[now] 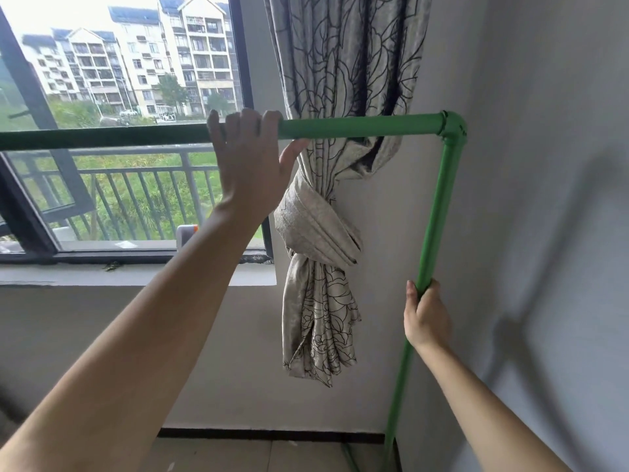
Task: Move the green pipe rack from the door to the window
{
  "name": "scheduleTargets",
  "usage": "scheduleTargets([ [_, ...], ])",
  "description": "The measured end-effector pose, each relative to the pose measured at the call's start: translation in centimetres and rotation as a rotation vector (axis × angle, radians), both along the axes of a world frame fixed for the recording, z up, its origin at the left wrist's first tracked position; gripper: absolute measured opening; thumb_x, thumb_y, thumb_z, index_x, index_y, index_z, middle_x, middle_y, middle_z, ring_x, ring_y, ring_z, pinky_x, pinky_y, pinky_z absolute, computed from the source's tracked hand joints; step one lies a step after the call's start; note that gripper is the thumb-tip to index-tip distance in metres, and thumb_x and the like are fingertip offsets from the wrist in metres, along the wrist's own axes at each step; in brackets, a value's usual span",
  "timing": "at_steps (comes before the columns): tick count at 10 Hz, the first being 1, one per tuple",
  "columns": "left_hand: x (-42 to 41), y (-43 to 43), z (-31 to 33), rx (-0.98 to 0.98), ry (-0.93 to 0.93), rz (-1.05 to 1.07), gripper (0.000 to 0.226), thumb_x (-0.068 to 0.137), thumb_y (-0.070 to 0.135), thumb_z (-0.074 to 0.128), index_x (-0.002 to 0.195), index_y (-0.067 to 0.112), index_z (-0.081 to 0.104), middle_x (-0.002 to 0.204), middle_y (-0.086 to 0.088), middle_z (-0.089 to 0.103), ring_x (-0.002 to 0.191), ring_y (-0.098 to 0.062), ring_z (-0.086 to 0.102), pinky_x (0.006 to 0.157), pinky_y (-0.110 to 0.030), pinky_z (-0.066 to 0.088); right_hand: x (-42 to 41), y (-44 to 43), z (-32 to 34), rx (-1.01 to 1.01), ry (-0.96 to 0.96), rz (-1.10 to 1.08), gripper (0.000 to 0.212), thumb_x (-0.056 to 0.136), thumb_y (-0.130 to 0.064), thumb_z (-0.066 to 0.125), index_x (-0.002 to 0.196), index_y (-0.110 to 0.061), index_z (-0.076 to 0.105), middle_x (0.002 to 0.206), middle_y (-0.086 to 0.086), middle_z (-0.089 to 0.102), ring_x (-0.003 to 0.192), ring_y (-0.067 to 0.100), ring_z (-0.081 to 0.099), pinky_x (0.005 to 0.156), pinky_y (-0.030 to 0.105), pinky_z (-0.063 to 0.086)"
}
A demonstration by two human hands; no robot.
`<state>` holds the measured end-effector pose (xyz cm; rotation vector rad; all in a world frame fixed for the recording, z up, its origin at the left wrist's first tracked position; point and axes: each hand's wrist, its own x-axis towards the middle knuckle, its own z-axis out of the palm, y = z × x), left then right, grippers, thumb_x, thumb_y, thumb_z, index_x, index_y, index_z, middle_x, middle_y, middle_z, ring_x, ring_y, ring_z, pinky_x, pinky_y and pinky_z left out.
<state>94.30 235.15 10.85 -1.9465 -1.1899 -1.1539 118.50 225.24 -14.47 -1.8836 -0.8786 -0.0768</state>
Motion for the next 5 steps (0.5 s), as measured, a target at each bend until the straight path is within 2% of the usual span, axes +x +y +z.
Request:
scheduleTargets([
  [1,0.3,0.9,0.0,-0.027,-0.022,-0.019,0.052,0.096,0.058,0.036,0.117,0.014,0.052,0.113,-0.013,0.058,0.113,-0.034,0.05,0.114,-0.06,0.022,0.4,0.6,0.4,-0.061,0.028,0.065,0.037,0.096,-0.041,0.042,0.106,-0.006,0.045,0.095,0.026,0.069,0.086,0.046,0.066,0.065,0.043,0.043],
  [3,0.2,0.2,-1.8,0.031,-0.019,-0.009,0.05,0.097,0.053,0.035,0.124,0.014,0.046,0.121,-0.011,0.053,0.122,-0.034,0.043,0.117,-0.06,0.015,0.2,-1.7,-0.7,-0.05,0.068,0.096,0.033,0.096,-0.043,0.043,0.101,-0.011,0.045,0.091,0.015,0.072,0.084,0.041,0.068,0.061,0.036,0.039],
  [4,-0.6,-0.7,-1.6,0.039,-0.038,-0.03,0.054,0.096,0.051,0.037,0.132,0.011,0.043,0.133,-0.015,0.049,0.132,-0.035,0.037,0.118,-0.06,0.01,-0.1,-2.5,-0.2,-0.107,0.099,0.151,0.028,0.094,-0.039,0.051,0.097,-0.012,0.048,0.078,0.004,0.065,0.085,0.04,0.067,0.061,0.033,0.035],
  [5,-2.2,-2.3,-3.3,0.027,-0.132,-0.197,0.059,0.096,0.043,0.045,0.143,0.008,0.035,0.153,-0.021,0.03,0.145,-0.036,0.021,0.121,-0.054,0.011,-0.7,-3.4,3.4,0.102,0.07,0.152,0.045,0.083,-0.033,0.066,0.116,-0.006,0.05,0.103,0.011,0.064,0.102,0.036,0.064,0.081,0.036,0.048],
])
